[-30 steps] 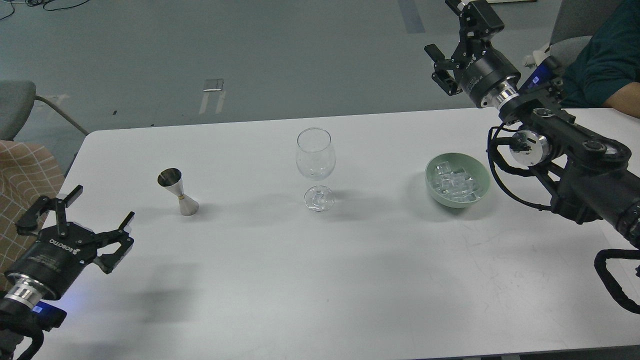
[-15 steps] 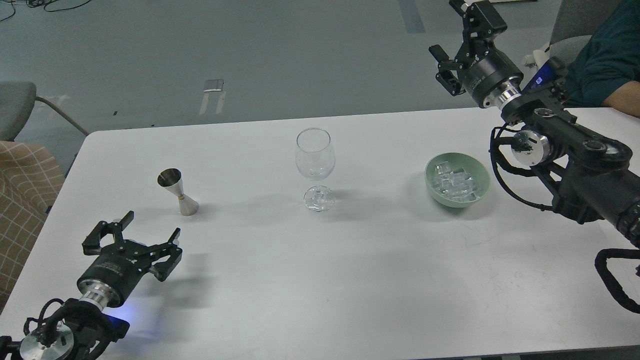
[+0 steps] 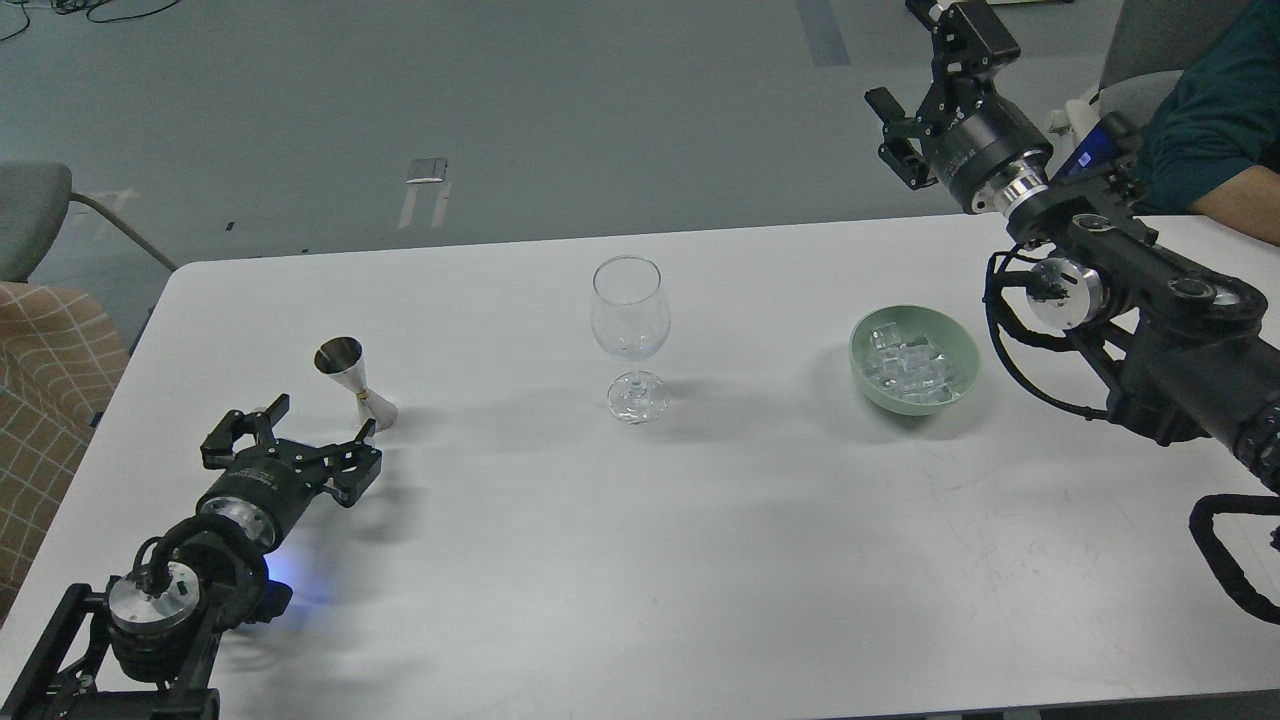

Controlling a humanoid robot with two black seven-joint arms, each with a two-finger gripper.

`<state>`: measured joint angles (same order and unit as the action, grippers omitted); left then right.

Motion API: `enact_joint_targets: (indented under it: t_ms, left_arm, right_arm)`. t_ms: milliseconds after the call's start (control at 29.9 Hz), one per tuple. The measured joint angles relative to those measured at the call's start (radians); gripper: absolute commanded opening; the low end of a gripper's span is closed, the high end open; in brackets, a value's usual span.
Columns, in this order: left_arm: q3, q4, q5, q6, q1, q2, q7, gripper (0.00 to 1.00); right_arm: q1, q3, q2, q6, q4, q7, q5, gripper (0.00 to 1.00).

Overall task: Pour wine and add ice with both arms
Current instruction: 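Reach the left gripper to the silver jigger and grasp it, then lift the jigger with the left gripper and carry it beside the wine glass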

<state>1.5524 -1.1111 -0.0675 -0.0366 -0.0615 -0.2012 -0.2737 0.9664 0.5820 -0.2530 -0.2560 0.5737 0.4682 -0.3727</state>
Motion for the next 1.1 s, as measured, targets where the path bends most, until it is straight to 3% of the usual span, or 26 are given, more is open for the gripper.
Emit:
enact_joint_targets:
  t_ms: [501, 1036, 1102]
  left_arm:
    - [-0.003, 0.174, 0.003, -0.001, -0.156, 0.027, 0.005, 0.97]
    - [-0.003, 0.183, 0.005, -0.001, -0.179, 0.029, -0.002, 0.94]
    - [-0.003, 0.183, 0.005, -0.003, -0.181, 0.029, -0.003, 0.89]
  right_arm:
    - [0.007, -0.033, 0.002, 0.009, -0.002, 0.000, 0.001, 1.00]
    - [0.006, -0.033, 0.003, 0.011, -0.003, 0.000, 0.002, 1.00]
    - [0.006, -0.033, 0.003, 0.011, -0.006, 0.000, 0.002, 1.00]
